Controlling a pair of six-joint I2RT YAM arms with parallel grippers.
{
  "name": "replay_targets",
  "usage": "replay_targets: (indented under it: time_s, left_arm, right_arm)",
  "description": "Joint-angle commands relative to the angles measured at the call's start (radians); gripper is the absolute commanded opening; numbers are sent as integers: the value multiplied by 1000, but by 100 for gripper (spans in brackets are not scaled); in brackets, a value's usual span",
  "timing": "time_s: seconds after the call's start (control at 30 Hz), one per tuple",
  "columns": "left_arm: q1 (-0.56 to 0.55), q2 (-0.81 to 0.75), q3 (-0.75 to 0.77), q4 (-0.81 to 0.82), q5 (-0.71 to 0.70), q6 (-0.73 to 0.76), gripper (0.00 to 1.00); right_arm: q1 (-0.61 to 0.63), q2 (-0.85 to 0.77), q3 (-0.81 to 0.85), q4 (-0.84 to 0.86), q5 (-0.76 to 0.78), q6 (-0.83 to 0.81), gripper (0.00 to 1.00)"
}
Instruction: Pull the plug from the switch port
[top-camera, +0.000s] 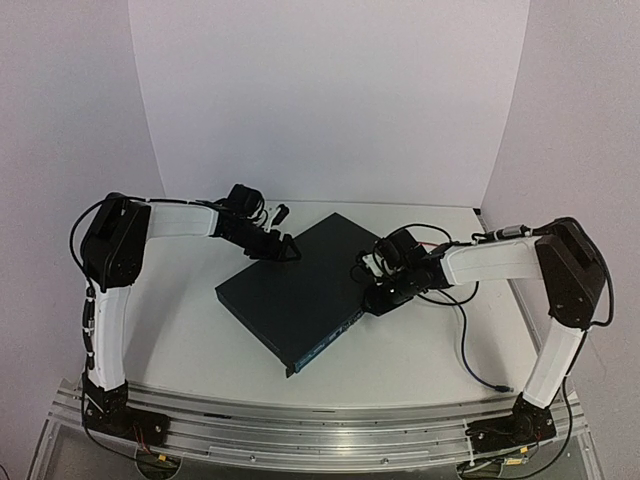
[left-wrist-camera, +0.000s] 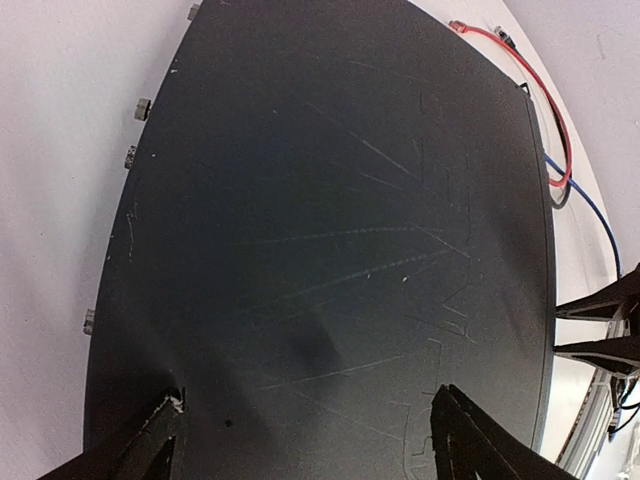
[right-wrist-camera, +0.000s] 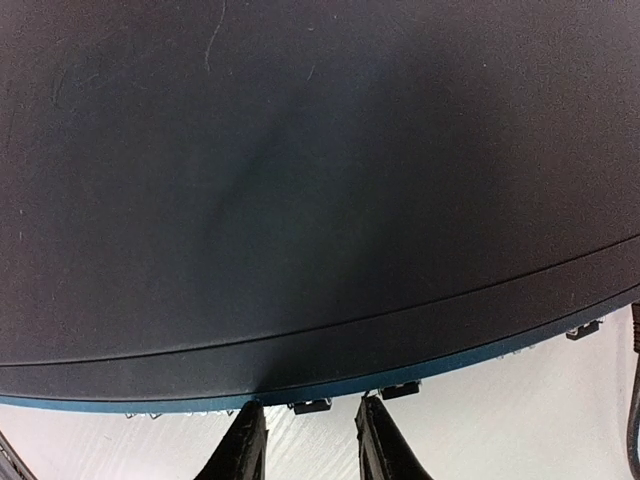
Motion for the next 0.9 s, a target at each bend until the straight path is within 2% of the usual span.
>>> replay_targets:
  time_s: [0.0, 0.87]
  left_arm:
    - [-18, 31, 35, -66, 18, 27, 83]
    - [-31, 47, 61, -105, -3, 57, 82]
  right_arm:
    - [2, 19, 32, 2, -8, -18, 26]
    - [2, -51, -57, 11, -38, -59, 26]
